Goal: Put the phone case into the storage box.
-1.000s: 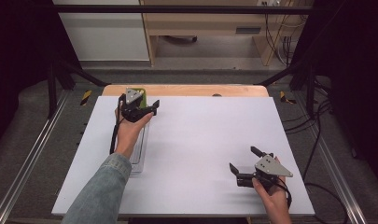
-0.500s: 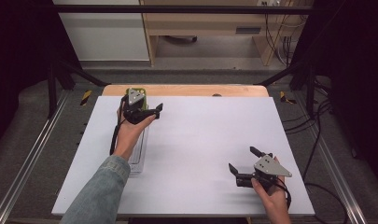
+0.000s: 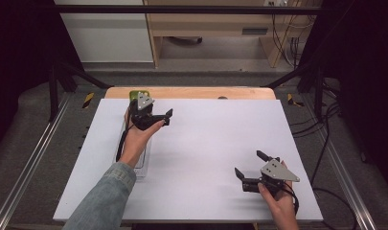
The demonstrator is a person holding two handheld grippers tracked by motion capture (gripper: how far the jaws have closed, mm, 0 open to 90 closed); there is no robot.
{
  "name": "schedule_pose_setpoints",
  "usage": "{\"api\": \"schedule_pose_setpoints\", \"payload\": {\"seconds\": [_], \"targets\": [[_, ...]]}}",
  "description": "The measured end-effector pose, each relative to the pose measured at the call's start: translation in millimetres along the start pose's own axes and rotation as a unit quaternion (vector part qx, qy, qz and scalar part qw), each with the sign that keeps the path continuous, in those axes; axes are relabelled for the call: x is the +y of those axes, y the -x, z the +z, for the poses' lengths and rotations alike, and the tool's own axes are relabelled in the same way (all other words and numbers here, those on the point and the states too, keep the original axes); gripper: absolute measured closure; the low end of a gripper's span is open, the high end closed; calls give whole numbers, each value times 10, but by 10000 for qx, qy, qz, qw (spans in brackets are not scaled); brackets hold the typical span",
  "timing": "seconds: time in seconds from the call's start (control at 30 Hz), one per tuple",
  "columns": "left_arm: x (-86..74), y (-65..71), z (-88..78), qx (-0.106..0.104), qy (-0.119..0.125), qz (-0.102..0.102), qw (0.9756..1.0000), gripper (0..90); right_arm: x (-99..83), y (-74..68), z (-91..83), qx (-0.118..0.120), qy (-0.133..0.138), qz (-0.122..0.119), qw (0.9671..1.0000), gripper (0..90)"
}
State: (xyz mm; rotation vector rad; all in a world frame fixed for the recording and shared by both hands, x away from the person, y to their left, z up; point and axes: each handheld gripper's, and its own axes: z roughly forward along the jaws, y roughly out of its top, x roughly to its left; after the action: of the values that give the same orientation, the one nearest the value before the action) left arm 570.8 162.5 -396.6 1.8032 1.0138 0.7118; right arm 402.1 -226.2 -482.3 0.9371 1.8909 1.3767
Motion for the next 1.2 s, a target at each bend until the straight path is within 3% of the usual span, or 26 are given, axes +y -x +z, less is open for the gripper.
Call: {"api": "schedule_pose_setpoints", "payload": {"seconds": [0.23,0.6,0.83,1.2], "targets": [[18,131,-43,-104,-46,185,9998,69,-1,-1,2,-3,-18,-7,10000,31],[30,326,-71,-380,-143,143,9991,67,-2,-6,6,-6,-35,-30,10000,31],[41,482,-79,-543,-94,283,9981,65,-2,-5,4,-6,-42,-14,10000,31],[-29,611,-78,-699,-92,276,9971,65,-4,-8,7,1,-51,-35,10000,31]]}}
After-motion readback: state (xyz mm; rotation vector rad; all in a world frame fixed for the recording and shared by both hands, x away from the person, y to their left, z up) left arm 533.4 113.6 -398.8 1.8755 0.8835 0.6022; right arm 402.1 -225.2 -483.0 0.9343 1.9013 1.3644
